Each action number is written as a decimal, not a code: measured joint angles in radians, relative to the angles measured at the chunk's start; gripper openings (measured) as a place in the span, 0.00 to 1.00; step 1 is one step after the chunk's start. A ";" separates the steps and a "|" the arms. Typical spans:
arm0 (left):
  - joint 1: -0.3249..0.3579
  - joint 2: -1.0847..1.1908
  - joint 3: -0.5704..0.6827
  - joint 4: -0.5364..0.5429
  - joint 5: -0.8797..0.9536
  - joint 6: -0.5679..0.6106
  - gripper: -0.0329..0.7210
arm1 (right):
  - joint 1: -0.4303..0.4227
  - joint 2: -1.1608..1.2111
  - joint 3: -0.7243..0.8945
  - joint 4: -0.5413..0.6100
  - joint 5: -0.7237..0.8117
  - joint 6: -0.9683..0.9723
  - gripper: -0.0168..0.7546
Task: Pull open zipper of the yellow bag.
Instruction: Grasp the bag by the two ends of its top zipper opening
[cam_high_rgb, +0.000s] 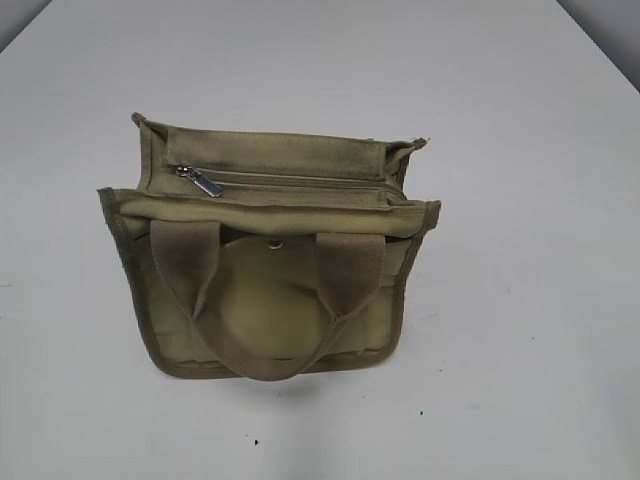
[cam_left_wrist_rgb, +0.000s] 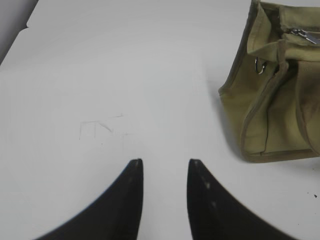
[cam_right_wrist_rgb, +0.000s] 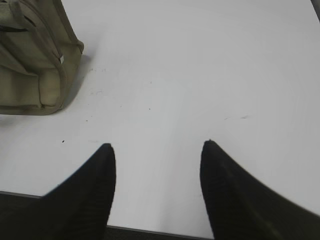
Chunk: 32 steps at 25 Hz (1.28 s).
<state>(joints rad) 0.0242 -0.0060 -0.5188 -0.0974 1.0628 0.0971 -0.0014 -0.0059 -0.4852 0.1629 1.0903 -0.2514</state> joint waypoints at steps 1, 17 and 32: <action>0.000 0.000 0.000 0.000 0.000 0.000 0.36 | 0.000 0.000 0.000 0.000 0.000 0.000 0.58; 0.000 0.000 0.000 0.000 0.000 0.000 0.36 | 0.000 0.000 0.000 0.000 0.000 0.000 0.58; 0.000 0.014 -0.011 -0.124 -0.046 0.000 0.36 | 0.000 0.000 0.000 0.000 0.000 0.000 0.58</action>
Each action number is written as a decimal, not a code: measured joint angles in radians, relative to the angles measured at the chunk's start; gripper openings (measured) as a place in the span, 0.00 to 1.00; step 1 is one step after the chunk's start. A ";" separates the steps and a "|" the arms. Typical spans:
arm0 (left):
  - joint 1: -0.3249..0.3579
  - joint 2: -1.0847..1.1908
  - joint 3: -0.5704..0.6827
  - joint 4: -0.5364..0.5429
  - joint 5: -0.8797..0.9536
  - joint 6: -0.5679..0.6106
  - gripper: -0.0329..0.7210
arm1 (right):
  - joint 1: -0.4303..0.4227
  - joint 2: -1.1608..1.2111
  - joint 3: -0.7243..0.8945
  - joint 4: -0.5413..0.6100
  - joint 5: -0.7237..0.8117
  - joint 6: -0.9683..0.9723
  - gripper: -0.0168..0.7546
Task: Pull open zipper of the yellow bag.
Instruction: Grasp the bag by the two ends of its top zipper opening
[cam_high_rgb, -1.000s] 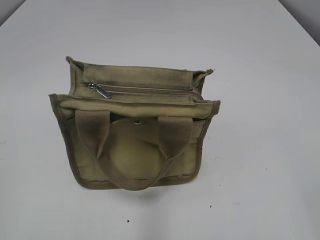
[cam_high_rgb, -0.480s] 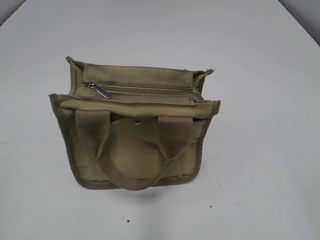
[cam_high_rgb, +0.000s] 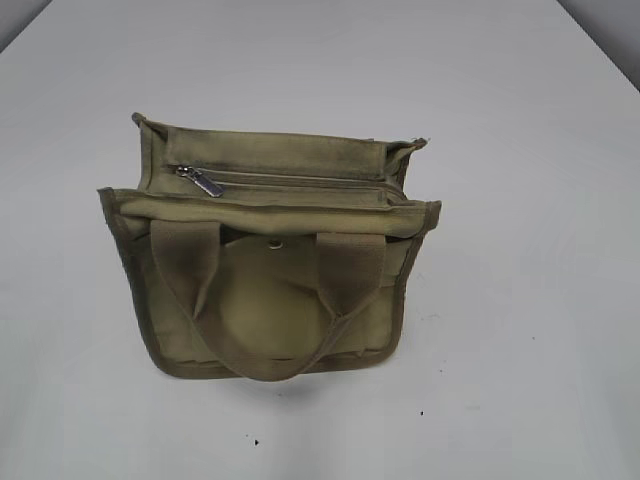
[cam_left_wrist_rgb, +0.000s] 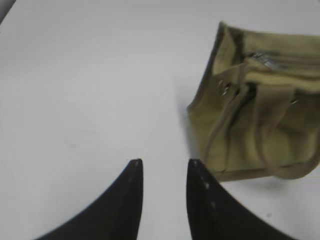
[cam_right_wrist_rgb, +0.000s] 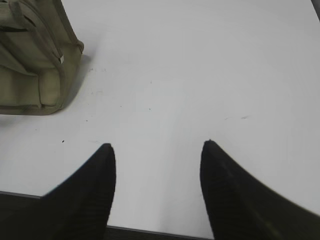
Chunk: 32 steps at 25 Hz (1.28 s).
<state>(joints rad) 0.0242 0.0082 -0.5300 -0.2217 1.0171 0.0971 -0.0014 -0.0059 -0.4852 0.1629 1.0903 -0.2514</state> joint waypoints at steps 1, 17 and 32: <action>0.000 0.016 -0.007 -0.048 -0.037 0.000 0.36 | 0.000 0.000 0.000 0.000 0.000 0.000 0.58; 0.000 0.884 -0.207 -0.752 -0.133 0.359 0.44 | 0.034 0.278 -0.058 0.150 -0.228 -0.030 0.58; -0.261 1.378 -0.442 -0.734 -0.245 0.369 0.52 | 0.322 1.068 -0.397 0.415 -0.428 -0.503 0.58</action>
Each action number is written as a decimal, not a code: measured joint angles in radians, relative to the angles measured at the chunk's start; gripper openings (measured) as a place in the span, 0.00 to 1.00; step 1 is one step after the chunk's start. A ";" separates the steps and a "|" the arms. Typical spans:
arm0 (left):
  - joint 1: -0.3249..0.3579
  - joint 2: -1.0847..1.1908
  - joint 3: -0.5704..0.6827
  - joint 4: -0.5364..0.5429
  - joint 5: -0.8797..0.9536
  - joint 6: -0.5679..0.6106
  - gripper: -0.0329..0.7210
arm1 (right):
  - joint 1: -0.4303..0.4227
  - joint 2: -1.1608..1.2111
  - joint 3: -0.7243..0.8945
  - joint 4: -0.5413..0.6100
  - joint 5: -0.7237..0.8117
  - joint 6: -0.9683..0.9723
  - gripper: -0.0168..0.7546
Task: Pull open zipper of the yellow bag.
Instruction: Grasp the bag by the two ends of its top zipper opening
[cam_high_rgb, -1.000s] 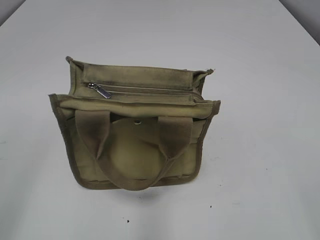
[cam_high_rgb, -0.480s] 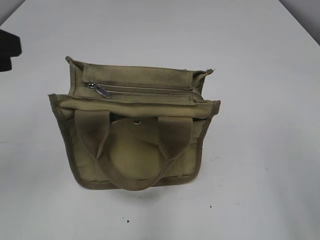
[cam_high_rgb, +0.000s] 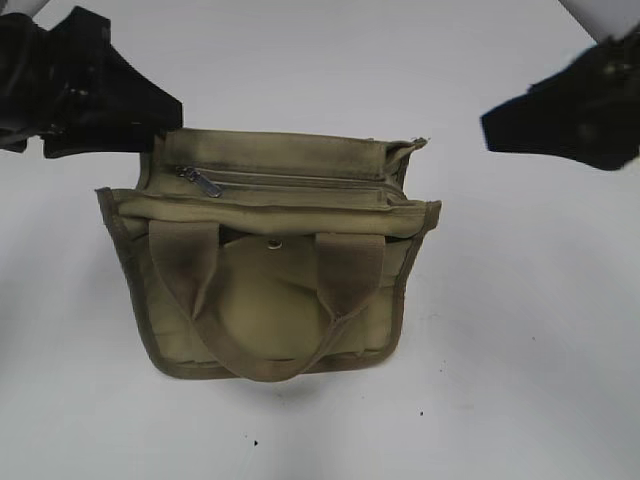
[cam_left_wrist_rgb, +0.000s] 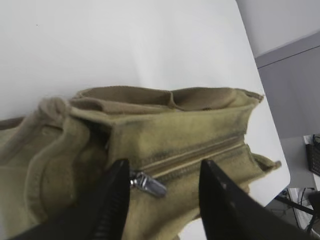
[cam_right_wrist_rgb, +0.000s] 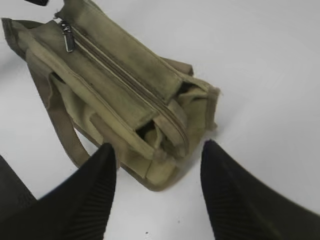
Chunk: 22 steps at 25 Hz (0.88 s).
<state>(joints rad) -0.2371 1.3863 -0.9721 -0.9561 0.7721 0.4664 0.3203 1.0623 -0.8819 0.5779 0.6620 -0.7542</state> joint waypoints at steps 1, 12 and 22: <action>-0.002 0.028 -0.015 0.000 -0.005 -0.001 0.52 | 0.020 0.048 -0.034 0.000 -0.001 -0.010 0.58; -0.038 0.143 -0.101 0.079 0.015 -0.028 0.52 | 0.238 0.401 -0.317 0.004 -0.004 -0.077 0.58; -0.039 0.144 -0.193 0.340 0.127 -0.213 0.52 | 0.304 0.459 -0.346 0.007 -0.032 -0.098 0.58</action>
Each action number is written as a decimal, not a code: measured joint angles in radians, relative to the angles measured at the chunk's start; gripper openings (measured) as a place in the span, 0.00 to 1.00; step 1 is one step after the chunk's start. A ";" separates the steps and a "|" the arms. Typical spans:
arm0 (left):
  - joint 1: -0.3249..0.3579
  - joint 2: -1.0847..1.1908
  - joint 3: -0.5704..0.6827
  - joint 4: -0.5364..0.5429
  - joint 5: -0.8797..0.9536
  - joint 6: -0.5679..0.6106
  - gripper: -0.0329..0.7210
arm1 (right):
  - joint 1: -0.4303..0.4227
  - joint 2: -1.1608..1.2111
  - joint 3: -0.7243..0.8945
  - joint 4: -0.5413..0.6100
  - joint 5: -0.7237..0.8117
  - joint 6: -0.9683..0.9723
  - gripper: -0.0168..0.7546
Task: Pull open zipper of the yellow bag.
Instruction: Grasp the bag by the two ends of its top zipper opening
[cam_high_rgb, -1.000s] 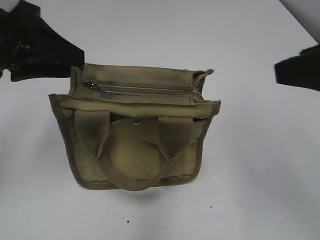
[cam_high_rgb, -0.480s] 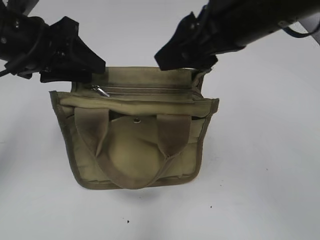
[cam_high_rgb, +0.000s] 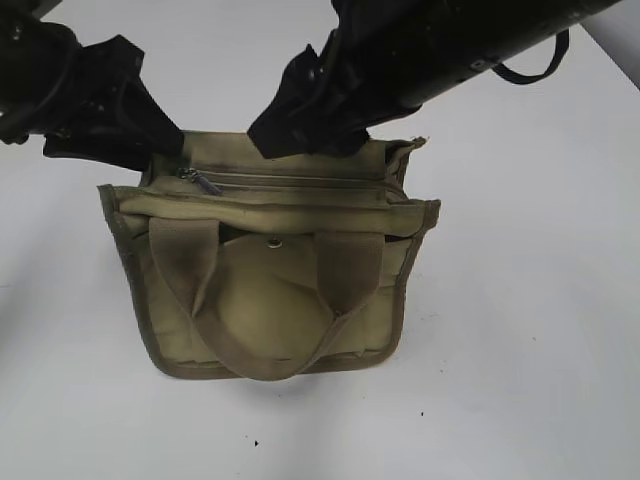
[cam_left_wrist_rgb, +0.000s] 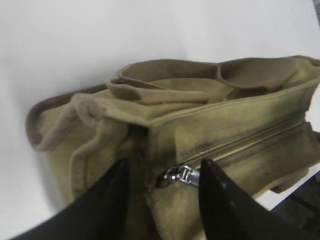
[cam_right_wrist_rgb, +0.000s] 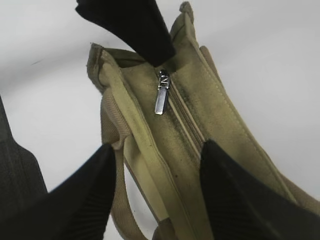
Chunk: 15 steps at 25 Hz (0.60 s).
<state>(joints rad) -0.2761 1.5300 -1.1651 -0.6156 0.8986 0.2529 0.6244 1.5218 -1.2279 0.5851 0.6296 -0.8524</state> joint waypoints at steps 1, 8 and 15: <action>0.000 0.001 0.000 0.001 -0.001 -0.005 0.52 | 0.000 0.000 0.000 0.000 -0.008 0.000 0.58; -0.018 0.061 -0.002 -0.049 -0.022 -0.013 0.50 | 0.018 0.000 0.000 0.011 -0.074 -0.018 0.58; -0.035 0.076 -0.010 -0.064 -0.041 -0.013 0.25 | 0.067 0.034 0.000 0.018 -0.144 -0.135 0.58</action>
<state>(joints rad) -0.3108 1.6062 -1.1750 -0.6793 0.8574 0.2395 0.6910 1.5553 -1.2279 0.6033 0.4860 -0.9876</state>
